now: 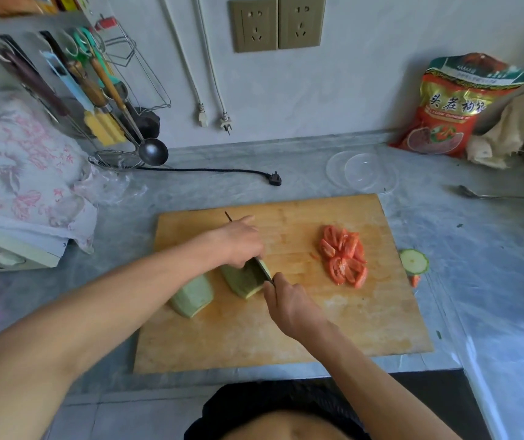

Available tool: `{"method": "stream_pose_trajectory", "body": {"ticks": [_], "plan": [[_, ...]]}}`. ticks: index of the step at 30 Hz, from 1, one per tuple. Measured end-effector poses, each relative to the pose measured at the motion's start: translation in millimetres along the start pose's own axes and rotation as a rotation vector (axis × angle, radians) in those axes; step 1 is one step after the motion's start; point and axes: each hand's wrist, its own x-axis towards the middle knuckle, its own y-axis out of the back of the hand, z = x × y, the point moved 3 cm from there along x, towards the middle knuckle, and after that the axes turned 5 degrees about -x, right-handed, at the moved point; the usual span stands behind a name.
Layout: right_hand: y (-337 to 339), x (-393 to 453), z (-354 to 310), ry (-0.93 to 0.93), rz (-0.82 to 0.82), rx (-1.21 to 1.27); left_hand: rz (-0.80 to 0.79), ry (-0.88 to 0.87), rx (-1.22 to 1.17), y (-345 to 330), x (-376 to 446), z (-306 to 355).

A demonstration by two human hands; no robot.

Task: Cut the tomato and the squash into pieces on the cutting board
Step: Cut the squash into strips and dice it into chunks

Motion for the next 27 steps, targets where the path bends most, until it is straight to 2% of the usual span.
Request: {"method": "stream_pose_trajectory", "body": {"ticks": [7, 16, 20, 27], "plan": [[11, 0, -7, -0.081, 0.026, 0.016, 0.007, -0.039, 0.108, 2, 12, -4], [17, -9, -18, -0.069, 0.067, -0.016, 0.089, -0.075, 0.079, 4, 5, -11], [18, -6, -20, -0.074, 0.078, 0.034, 0.155, -0.064, -0.002, 7, 2, -16], [13, -5, -13, -0.044, 0.064, 0.028, 0.111, -0.023, -0.077, -4, -4, -9]]}}
